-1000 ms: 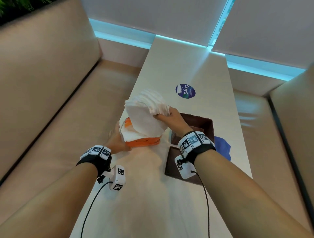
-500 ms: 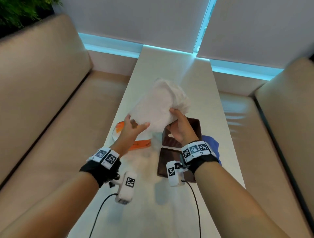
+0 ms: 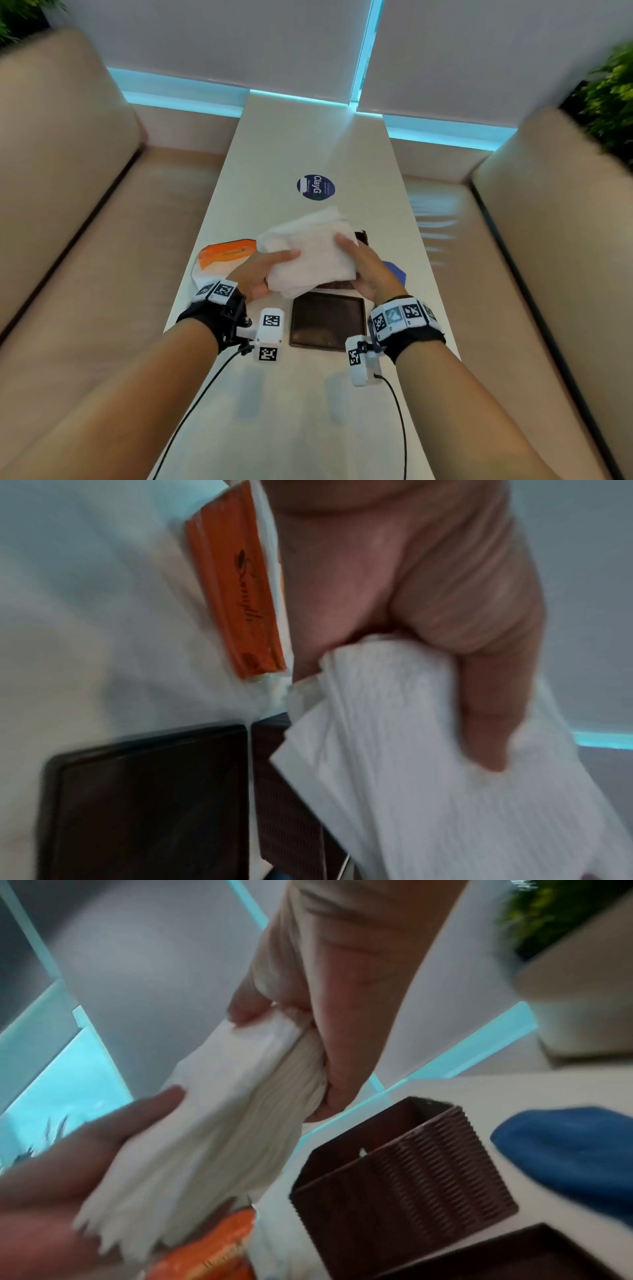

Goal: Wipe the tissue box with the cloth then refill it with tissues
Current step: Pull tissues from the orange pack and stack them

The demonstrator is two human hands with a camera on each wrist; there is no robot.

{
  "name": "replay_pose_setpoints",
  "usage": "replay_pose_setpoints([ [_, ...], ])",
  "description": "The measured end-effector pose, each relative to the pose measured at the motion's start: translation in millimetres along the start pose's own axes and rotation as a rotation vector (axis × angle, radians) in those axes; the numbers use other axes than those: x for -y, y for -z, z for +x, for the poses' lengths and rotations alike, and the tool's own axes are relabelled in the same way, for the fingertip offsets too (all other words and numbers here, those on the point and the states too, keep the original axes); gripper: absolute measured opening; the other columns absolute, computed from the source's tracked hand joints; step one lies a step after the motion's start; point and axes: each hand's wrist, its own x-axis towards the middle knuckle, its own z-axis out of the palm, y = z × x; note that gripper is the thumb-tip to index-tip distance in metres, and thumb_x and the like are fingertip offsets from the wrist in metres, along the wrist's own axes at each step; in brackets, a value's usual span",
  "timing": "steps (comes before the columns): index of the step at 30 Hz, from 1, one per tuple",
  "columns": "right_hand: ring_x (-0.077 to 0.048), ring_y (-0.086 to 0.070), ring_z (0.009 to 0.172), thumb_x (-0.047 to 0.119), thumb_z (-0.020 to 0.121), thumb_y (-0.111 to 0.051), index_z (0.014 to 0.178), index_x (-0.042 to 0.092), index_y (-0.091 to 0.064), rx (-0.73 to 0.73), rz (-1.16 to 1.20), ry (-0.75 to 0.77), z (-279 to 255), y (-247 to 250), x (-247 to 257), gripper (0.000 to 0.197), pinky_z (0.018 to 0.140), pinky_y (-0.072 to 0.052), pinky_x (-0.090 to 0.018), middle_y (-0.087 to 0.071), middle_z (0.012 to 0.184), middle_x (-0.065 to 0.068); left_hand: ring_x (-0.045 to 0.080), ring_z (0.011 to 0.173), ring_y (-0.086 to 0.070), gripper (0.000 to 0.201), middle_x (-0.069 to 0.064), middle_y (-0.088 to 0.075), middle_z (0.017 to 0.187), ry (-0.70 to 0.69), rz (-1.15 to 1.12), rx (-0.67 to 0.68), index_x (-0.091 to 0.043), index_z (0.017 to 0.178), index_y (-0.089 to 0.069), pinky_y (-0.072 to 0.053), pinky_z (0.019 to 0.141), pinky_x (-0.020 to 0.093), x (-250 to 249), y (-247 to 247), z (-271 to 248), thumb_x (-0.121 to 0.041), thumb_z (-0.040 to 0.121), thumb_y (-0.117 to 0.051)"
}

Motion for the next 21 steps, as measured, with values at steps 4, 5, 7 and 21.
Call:
replay_pose_setpoints([
  [4, -0.027, -0.062, 0.112, 0.035, 0.077, -0.072, 0.121, 0.017, -0.058, -0.025, -0.277, -0.064, -3, 10, 3, 0.05, 0.092, -0.053, -0.042, -0.067, 0.118, -0.006, 0.024, 0.096, -0.07, 0.033, 0.012, -0.069, 0.113, 0.003, 0.127, 0.03, -0.012, 0.11, -0.063, -0.06, 0.078, 0.037, -4, -6, -3, 0.007, 0.083, -0.059],
  [5, -0.027, -0.061, 0.114, 0.038, 0.07, -0.076, 0.124, 0.017, -0.057, -0.021, -0.297, -0.083, -4, 13, 5, 0.062, 0.094, -0.052, -0.044, -0.066, 0.121, -0.007, 0.022, 0.091, -0.071, 0.033, 0.009, -0.073, 0.106, 0.001, 0.128, 0.066, -0.013, 0.108, -0.063, -0.06, 0.073, 0.035, -6, -5, -4, 0.009, 0.084, -0.057],
  [7, -0.027, -0.062, 0.112, 0.031, 0.072, -0.077, 0.127, 0.014, -0.055, -0.035, -0.286, -0.063, -4, 15, 6, 0.062, 0.091, -0.054, -0.041, -0.066, 0.121, -0.008, 0.02, 0.088, -0.072, 0.034, 0.007, -0.074, 0.101, -0.033, 0.098, 0.092, -0.014, 0.108, -0.062, -0.06, 0.07, 0.033, -9, -8, -5, 0.01, 0.085, -0.055],
  [21, -0.003, -0.052, 0.111, 0.02, 0.06, -0.082, 0.124, 0.03, -0.037, -0.094, -0.264, 0.267, -31, -31, -7, 0.079, 0.095, -0.05, -0.026, -0.053, 0.117, 0.017, 0.038, 0.124, -0.052, 0.082, 0.018, -0.057, 0.132, -0.377, -0.587, 0.22, -0.012, 0.133, -0.052, -0.046, 0.095, 0.055, 2, -28, 0, -0.053, 0.066, -0.074],
])
